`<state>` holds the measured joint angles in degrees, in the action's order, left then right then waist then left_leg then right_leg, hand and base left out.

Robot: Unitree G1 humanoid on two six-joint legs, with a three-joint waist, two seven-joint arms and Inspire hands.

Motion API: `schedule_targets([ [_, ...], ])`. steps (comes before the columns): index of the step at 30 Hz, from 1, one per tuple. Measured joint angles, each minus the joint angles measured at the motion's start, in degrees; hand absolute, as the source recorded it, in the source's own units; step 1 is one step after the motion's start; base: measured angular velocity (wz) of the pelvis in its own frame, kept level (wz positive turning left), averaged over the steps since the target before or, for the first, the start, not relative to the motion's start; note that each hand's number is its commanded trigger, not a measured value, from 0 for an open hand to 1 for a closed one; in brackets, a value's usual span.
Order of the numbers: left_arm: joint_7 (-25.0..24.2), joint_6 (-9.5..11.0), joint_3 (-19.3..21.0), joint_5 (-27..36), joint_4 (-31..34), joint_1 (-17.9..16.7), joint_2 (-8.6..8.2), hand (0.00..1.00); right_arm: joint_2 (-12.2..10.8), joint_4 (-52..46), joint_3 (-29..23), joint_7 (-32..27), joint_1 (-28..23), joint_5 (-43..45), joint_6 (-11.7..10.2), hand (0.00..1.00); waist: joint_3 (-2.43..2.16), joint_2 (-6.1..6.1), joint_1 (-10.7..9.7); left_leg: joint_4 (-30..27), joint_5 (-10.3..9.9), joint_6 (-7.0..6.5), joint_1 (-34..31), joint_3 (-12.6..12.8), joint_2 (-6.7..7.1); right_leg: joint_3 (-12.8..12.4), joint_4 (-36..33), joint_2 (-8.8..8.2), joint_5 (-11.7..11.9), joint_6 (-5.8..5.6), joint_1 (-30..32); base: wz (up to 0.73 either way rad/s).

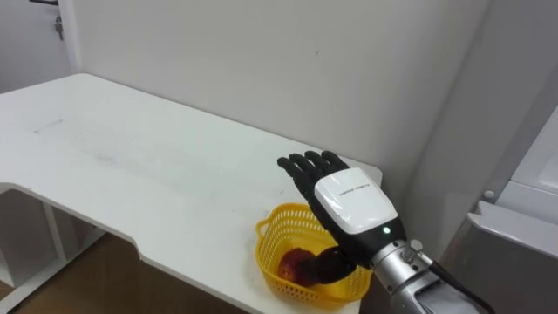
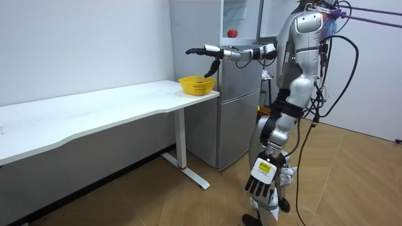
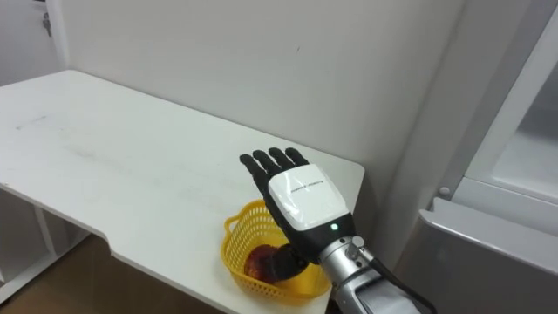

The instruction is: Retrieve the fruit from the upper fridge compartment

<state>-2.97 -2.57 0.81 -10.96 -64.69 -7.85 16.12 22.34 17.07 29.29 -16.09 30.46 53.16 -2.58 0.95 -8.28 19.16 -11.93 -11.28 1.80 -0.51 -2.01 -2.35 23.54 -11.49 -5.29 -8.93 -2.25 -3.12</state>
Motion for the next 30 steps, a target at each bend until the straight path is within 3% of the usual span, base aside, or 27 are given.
schedule_targets([
  [14, 0.16, -0.01, 0.00, 0.08, 0.54, -0.43, -0.17, 0.00, -0.01, 0.23, -0.01, -0.44, 0.00, -4.58, 0.16, 0.00, -0.29, -0.43, -0.02, 0.13, 0.00, 0.00, 0.11, 0.03, 0.00, 0.09, 0.00, -0.02, 0.00, 0.00, -0.09, 0.00],
  [19, 0.02, -0.02, 0.06, 0.12, 0.55, -0.61, -0.89, 0.00, -2.04, 0.04, -2.98, -0.85, 0.00, -10.96, 0.16, 0.00, 0.13, 0.18, -0.48, 0.00, 0.00, -0.01, 0.28, 0.04, 0.01, 0.19, 0.01, -0.11, 0.00, 0.00, -0.38, 0.01],
  [21, 0.07, -0.04, -0.10, 0.19, 0.54, -0.59, -1.50, 0.00, -2.64, -0.56, -4.25, -0.88, 0.00, -13.98, 0.09, 0.00, 0.41, 0.58, -0.56, -0.28, -0.02, -0.01, 0.20, 0.14, 0.01, 0.05, 0.01, -0.11, 0.00, 0.00, -0.37, 0.00],
  [23, 0.26, -0.05, -0.12, 0.19, 0.43, -0.60, -1.98, 0.00, -2.68, -2.12, -5.12, -0.88, -0.02, -15.19, 0.11, 0.00, 0.37, 0.93, -0.73, -0.59, -0.03, -0.01, -0.18, 0.30, 0.01, -0.06, 0.01, -0.11, 0.00, 0.00, 0.00, -0.02],
  [26, 0.31, -0.63, 0.07, 0.08, 0.41, -0.81, -3.32, 0.00, -3.68, -7.23, -8.34, -1.96, -0.11, -15.83, -0.81, 0.00, 0.35, 2.49, -1.76, -0.74, -0.06, -0.05, -0.16, 0.78, 0.04, -0.43, 0.00, -0.17, 0.01, 0.01, 0.14, -0.06],
  [30, 0.25, -1.00, 0.07, 0.25, 0.40, -0.88, -4.73, 0.00, -4.41, -13.51, -9.97, -4.69, -1.11, -19.24, -1.68, 0.00, -0.53, 4.78, -2.62, -0.50, -0.03, -0.10, 1.19, 1.83, -0.02, -1.60, -0.09, -0.16, 0.01, 0.01, -0.55, -0.12],
])
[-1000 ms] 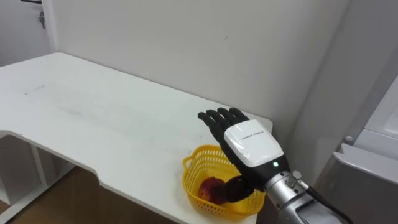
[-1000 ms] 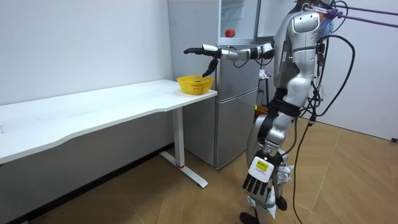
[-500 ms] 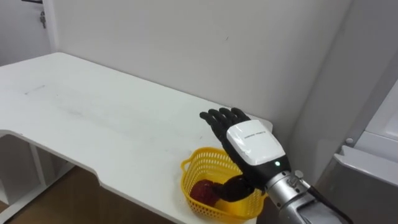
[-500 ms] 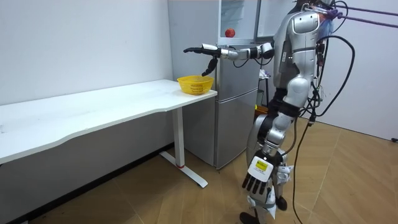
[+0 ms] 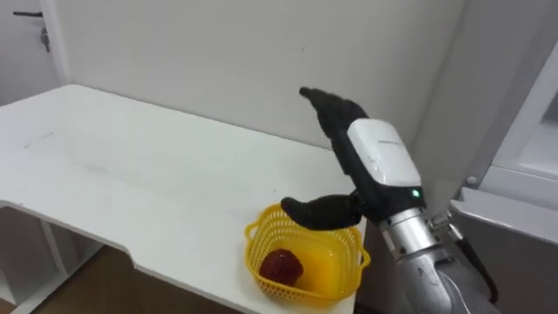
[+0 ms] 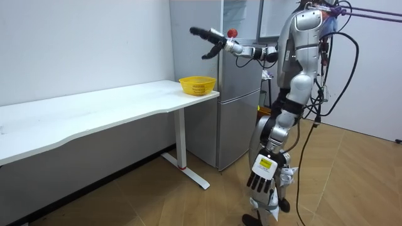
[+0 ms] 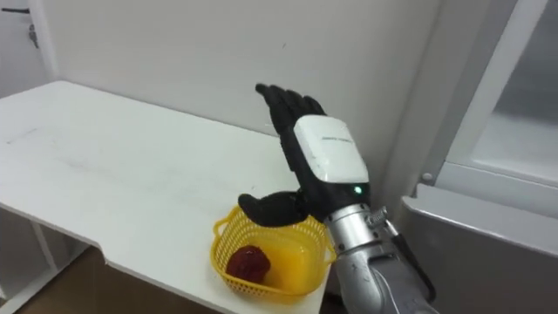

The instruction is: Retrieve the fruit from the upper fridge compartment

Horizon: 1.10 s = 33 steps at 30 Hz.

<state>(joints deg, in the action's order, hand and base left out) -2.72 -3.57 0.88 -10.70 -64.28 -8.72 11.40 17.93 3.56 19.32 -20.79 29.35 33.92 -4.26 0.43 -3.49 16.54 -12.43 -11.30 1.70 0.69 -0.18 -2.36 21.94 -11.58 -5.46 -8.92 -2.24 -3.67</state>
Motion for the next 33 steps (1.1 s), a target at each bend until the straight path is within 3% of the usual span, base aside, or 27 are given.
schedule_targets([
  [3, 1.28, 0.02, -0.03, 0.04, -0.04, -0.82, -0.13, 0.00, -1.10, -2.82, -0.61, -1.20, -1.78, -1.33, -0.45, 0.00, -0.41, 0.69, -1.31, 0.94, 0.04, -0.03, 1.25, 0.56, -0.10, -0.73, -0.03, 0.08, 0.00, 0.00, -0.63, -0.09],
  [7, 2.12, 0.38, 0.03, 0.04, -0.53, -0.76, -0.62, 0.00, -2.54, -5.84, -3.52, -2.10, -3.82, -1.91, -1.22, 0.00, -0.37, 0.68, -2.81, 1.24, 0.02, -0.05, 2.00, 2.51, -0.25, -2.45, -0.13, 0.13, 0.01, 0.01, -0.38, -0.22],
  [12, 2.58, 0.34, 0.05, 0.06, -1.02, -0.91, -0.57, 0.00, -2.60, -14.28, -7.89, -6.45, -6.26, -2.08, -2.21, 0.00, -0.44, 0.50, -6.64, 1.13, -0.03, -0.13, 1.91, 2.77, -0.27, -2.85, -0.14, 0.18, 0.10, 0.14, -0.18, -0.03],
  [15, 3.52, 0.36, 0.06, 0.48, -1.09, -0.89, -0.61, 0.00, -2.65, -17.66, -9.77, -9.28, -8.98, -2.73, -4.28, 0.00, -0.40, 0.75, -8.08, 1.13, -0.03, -0.12, 2.04, 2.80, -0.33, -3.02, -0.11, 0.29, 0.11, 0.16, -0.28, 0.00],
  [18, 3.65, 0.39, 0.03, 2.00, -1.48, -0.98, -0.78, 0.00, -2.67, -17.78, -11.06, -10.42, -10.81, -3.25, -4.99, 0.00, -0.34, 1.17, -8.99, 1.21, -0.03, -0.12, 2.27, 3.28, -0.39, -3.40, -0.07, 0.37, 0.19, 0.26, -0.24, -0.07],
  [25, 3.35, 1.04, 1.37, 2.25, -2.76, -2.84, -0.86, 0.00, -1.69, -18.16, -20.60, -15.13, -11.77, -6.51, -5.59, 0.00, -1.06, 2.28, -10.83, 2.08, 0.02, -0.06, 3.35, 4.72, -0.70, -4.56, -0.13, 0.68, 0.19, 0.28, -0.21, -0.09],
  [33, 3.73, 1.54, 2.44, 2.15, -2.96, -3.15, -0.67, 0.00, 0.91, -17.87, -27.77, -19.56, -12.69, -7.55, -6.22, 0.00, -0.32, -0.14, -13.79, 2.17, 0.00, -0.03, 3.52, 5.06, -0.81, -4.70, -0.10, 0.75, 0.18, 0.27, -0.22, 0.00],
])
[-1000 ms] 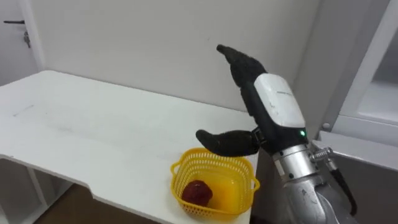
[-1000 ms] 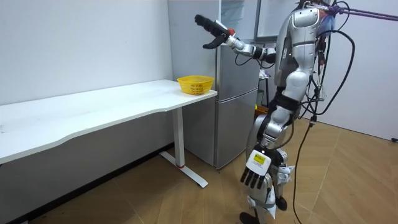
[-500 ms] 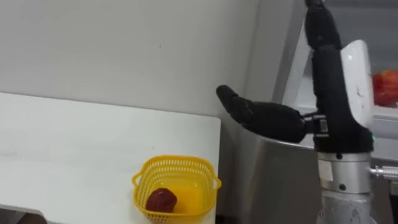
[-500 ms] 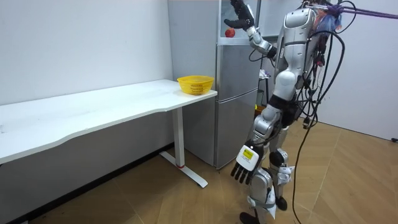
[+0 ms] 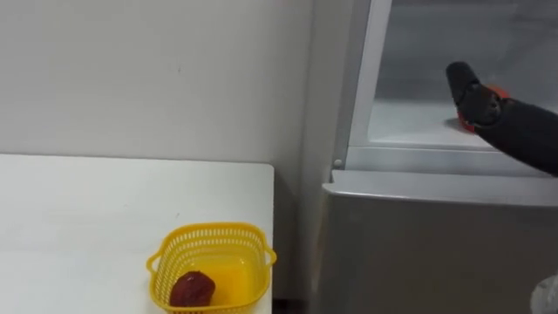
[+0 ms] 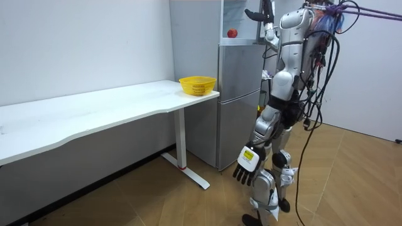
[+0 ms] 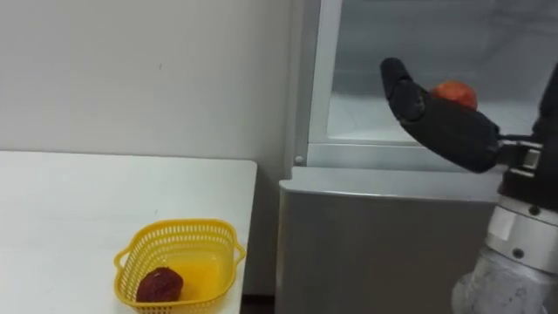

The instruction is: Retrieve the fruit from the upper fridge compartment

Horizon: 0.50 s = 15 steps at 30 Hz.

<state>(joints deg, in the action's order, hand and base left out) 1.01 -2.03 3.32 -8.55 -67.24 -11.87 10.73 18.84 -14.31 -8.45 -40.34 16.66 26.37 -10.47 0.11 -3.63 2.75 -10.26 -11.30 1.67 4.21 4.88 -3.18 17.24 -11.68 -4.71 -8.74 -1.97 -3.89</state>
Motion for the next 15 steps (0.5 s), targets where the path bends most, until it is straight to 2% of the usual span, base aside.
schedule_targets([
  [5, -0.02, -0.04, 0.02, -0.03, 0.17, 0.04, 0.78, 0.00, 0.00, 0.12, -0.99, -0.19, -0.16, -1.91, 0.04, 0.00, -0.13, -0.76, -0.93, -0.34, -0.01, 0.01, -0.17, 0.00, 0.02, -0.02, 0.13, 0.01, 0.00, 0.00, 0.17, 0.00],
  [13, -0.03, -0.04, 0.04, 0.01, 0.20, -0.41, 0.75, 0.00, 0.02, 1.65, -1.92, 0.60, -0.15, -3.26, 0.45, 0.00, -0.25, -0.71, -0.73, -0.44, -0.01, 0.01, -0.68, -0.19, 0.00, 0.10, 0.05, 0.03, 0.03, 0.04, 0.64, 0.00],
  [15, -0.58, -0.05, 0.23, -0.35, 0.30, -0.48, 0.76, 0.00, 0.86, 3.96, -2.05, 1.47, -0.04, -3.83, 0.55, 0.00, -0.29, -0.70, -0.74, -0.48, -0.01, 0.01, -0.71, -0.35, 0.00, 0.36, 0.03, 0.01, 0.03, 0.04, 0.53, 0.04],
])
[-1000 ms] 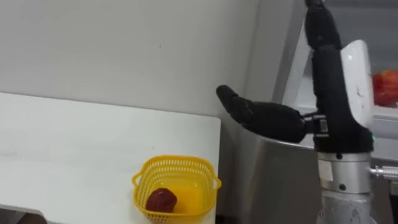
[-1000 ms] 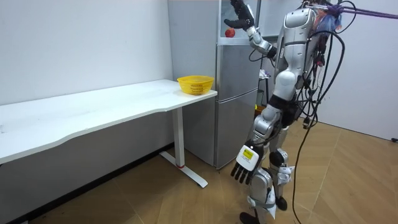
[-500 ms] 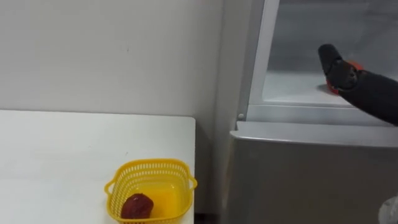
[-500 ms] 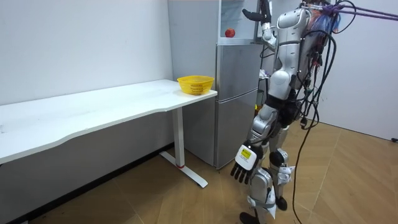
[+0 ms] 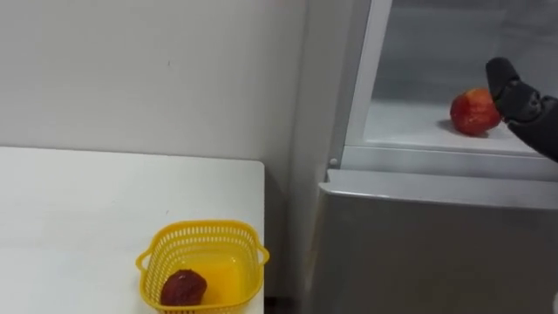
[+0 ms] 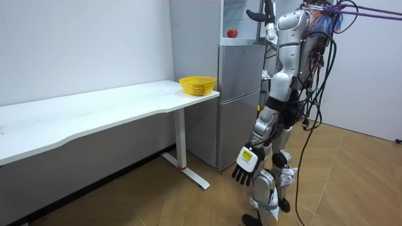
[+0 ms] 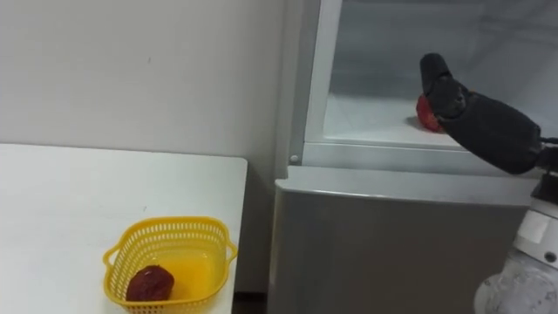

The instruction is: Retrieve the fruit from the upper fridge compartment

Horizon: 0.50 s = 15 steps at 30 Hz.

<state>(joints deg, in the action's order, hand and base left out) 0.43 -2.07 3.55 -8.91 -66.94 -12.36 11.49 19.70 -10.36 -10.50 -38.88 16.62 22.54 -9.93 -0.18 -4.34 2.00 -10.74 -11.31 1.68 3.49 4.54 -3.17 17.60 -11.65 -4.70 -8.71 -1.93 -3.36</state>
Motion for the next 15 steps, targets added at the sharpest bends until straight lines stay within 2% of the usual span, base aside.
schedule_targets([
  [2, -0.66, 0.00, 0.17, -0.08, 0.02, -0.03, 0.04, 0.00, 1.51, 1.66, 0.01, 1.15, 0.17, -0.65, 0.29, 0.00, -0.07, -0.14, 0.03, 0.04, 0.00, 0.00, -0.06, -0.08, 0.02, 0.07, -0.01, -0.02, 0.00, 0.00, -0.03, 0.04],
  [6, -1.14, -0.01, 0.24, 0.00, 0.09, 0.41, 0.19, 0.00, 5.43, 3.68, 0.14, 2.93, 0.61, -3.73, 2.03, 0.00, 0.08, -0.36, 0.16, 0.22, 0.01, 0.00, -0.16, -0.28, 0.04, 0.25, -0.01, -0.07, -0.02, -0.02, -0.06, 0.02],
  [9, -1.21, -0.07, 0.15, -0.23, 0.12, -0.04, 0.46, 0.00, 7.46, 7.28, 0.28, 4.44, 3.87, -6.79, 2.62, 0.00, 0.63, -1.13, 0.16, -0.03, 0.00, 0.00, -0.28, -0.26, 0.06, 0.19, 0.05, -0.08, -0.04, -0.01, -0.11, 0.00],
  [13, -1.46, -0.40, 0.19, -0.61, 0.45, 0.09, 0.80, 0.00, 9.23, 12.06, 0.34, 5.76, 9.34, -11.01, 3.98, 0.00, 0.44, -1.58, 0.04, -0.18, 0.00, -0.01, -0.98, -0.33, 0.13, 0.26, 0.18, -0.13, -0.04, 0.00, 0.40, 0.01],
  [15, -1.50, -0.55, 0.22, -0.72, 0.51, 0.12, 0.94, 0.00, 10.82, 15.05, 0.59, 5.90, 11.86, -11.16, 4.65, 0.00, 0.34, -1.73, 0.19, -0.35, 0.01, -0.01, -1.28, -0.59, 0.13, 0.73, 0.39, -0.14, -0.05, -0.02, 0.42, 0.09],
])
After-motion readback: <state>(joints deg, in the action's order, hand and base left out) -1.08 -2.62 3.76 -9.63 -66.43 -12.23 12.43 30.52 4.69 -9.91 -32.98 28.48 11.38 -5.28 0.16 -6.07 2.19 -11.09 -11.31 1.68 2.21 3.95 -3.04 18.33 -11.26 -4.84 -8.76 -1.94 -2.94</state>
